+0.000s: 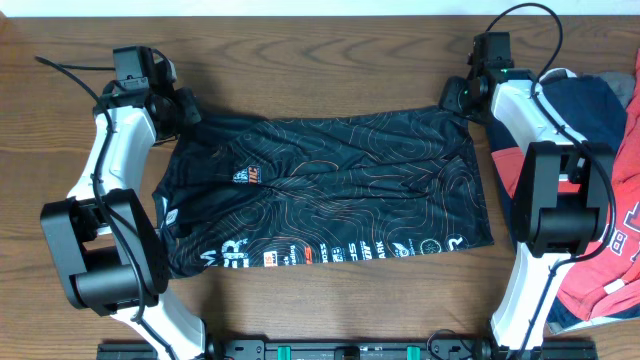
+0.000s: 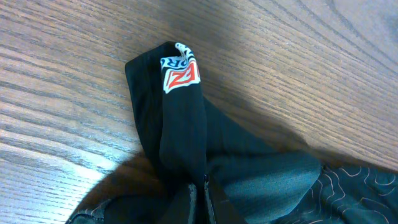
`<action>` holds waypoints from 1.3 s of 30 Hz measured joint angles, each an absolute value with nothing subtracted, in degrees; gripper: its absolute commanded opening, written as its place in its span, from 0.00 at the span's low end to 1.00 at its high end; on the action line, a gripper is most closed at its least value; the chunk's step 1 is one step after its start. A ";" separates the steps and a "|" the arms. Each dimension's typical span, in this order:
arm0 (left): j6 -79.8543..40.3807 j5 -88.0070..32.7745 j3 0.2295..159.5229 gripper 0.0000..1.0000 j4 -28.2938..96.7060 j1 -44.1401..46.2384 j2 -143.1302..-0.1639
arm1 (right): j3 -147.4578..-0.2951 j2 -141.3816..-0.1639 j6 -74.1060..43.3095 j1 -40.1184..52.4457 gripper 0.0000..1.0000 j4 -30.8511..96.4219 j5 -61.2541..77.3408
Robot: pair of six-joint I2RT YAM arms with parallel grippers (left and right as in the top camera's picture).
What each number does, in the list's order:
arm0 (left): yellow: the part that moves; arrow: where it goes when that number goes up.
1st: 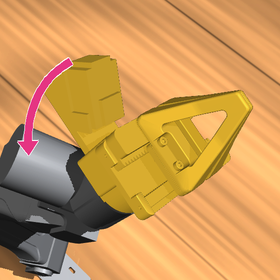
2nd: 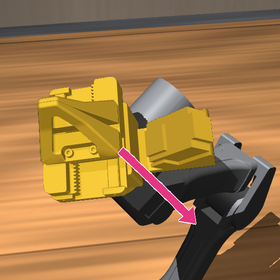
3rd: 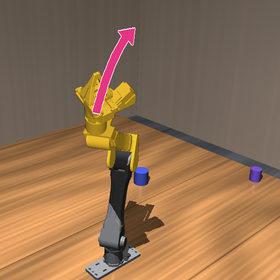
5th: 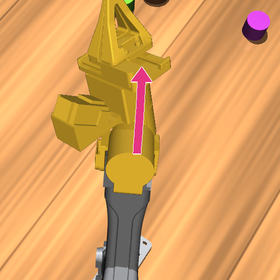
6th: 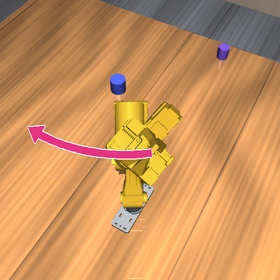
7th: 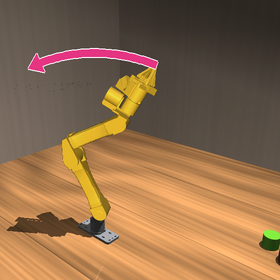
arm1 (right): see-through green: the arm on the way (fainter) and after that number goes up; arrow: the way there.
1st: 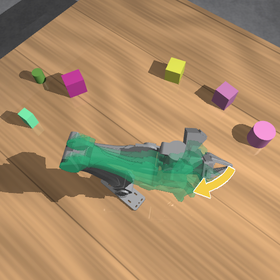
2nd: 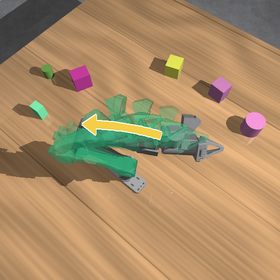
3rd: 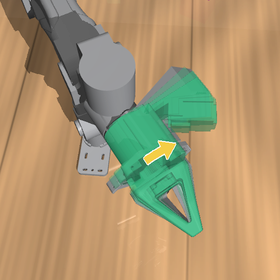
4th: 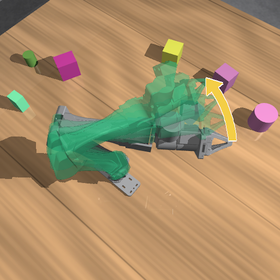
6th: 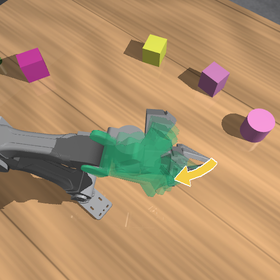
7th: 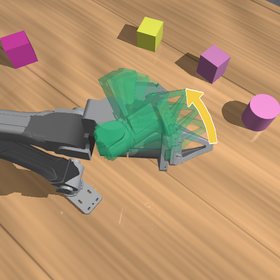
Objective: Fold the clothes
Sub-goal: 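Pull the far corners outward to straighten the folded jersey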
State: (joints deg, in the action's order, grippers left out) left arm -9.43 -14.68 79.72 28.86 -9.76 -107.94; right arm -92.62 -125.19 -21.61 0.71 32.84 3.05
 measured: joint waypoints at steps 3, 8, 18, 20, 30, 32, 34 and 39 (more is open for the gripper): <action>-9.45 -14.68 79.72 0.06 29.17 -9.76 -107.94 | -92.64 -125.21 -22.17 0.71 0.60 32.75 2.72; -9.45 -14.68 79.72 0.06 29.61 -9.76 -107.94 | -92.79 -126.04 -22.61 0.71 0.60 35.00 1.45; -9.45 -14.68 79.72 0.06 29.63 -9.76 -107.94 | -93.38 -127.90 -23.75 0.84 0.01 35.75 -0.47; -9.45 -14.68 79.72 0.06 29.63 -9.76 -107.94 | -93.38 -127.92 -24.27 0.84 0.01 35.73 -0.36; -9.45 -22.61 79.72 0.06 32.88 -11.53 -107.13 | -93.38 -127.09 -24.56 0.56 0.01 38.76 -0.47; -9.52 -23.88 79.70 0.06 36.77 -12.62 -105.86 | -93.36 -126.08 -24.18 0.30 0.01 41.71 -0.47; -9.72 -25.45 79.68 0.06 41.78 -14.37 -103.44 | -93.32 -124.31 -23.22 0.03 0.02 45.32 -0.49; -10.07 -29.61 79.72 0.06 51.99 -18.09 -96.95 | -93.32 -118.19 -20.47 -0.21 0.01 56.80 -0.56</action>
